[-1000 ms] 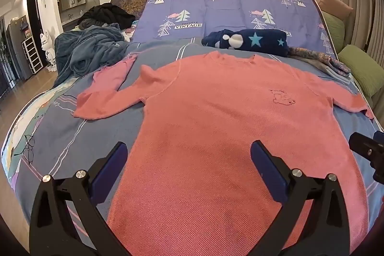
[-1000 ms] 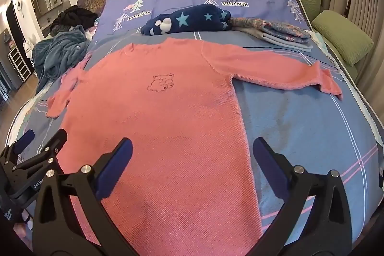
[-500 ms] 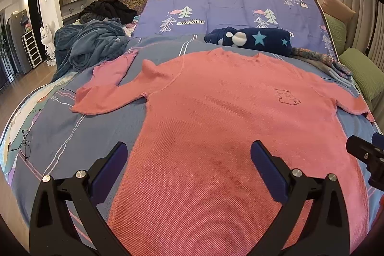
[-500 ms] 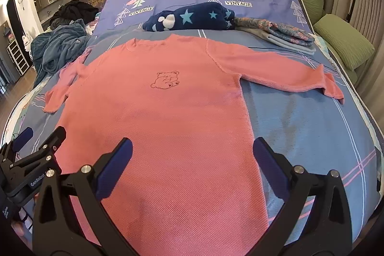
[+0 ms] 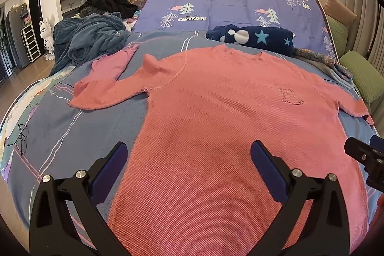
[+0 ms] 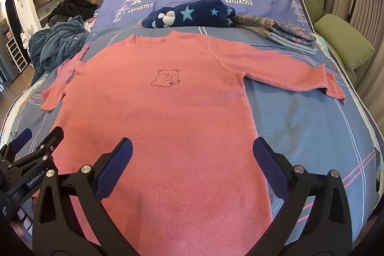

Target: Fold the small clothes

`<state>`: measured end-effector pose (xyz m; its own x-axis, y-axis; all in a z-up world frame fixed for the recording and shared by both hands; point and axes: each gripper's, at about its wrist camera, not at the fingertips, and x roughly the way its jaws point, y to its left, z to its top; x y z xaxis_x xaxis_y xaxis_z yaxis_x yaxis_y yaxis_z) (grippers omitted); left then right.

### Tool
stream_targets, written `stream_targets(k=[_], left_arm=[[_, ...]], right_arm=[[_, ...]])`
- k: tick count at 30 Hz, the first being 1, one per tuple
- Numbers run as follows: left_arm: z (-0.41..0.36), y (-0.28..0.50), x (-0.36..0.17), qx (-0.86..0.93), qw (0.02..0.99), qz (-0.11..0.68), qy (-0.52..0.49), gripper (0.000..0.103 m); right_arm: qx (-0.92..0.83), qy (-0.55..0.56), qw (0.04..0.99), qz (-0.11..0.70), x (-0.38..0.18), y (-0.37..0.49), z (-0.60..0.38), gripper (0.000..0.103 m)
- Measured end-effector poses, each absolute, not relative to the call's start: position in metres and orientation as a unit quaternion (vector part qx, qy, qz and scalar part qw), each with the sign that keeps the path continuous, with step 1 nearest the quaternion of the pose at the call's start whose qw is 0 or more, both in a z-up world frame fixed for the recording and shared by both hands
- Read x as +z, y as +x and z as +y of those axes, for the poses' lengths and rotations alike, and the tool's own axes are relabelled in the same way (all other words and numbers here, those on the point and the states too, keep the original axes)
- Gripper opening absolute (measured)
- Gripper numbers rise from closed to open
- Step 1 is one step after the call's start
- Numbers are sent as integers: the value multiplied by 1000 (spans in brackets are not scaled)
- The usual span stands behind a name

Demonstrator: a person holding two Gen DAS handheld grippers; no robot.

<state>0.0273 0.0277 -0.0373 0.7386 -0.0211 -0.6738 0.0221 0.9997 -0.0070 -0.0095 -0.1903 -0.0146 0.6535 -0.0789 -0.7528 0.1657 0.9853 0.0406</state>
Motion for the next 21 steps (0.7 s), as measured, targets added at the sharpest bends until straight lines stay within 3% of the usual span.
stream_targets(k=[21], left_arm=[[32, 32, -38, -50, 931, 362, -20, 102]], right_arm=[[-75, 51, 905, 415, -18, -1, -191, 101]])
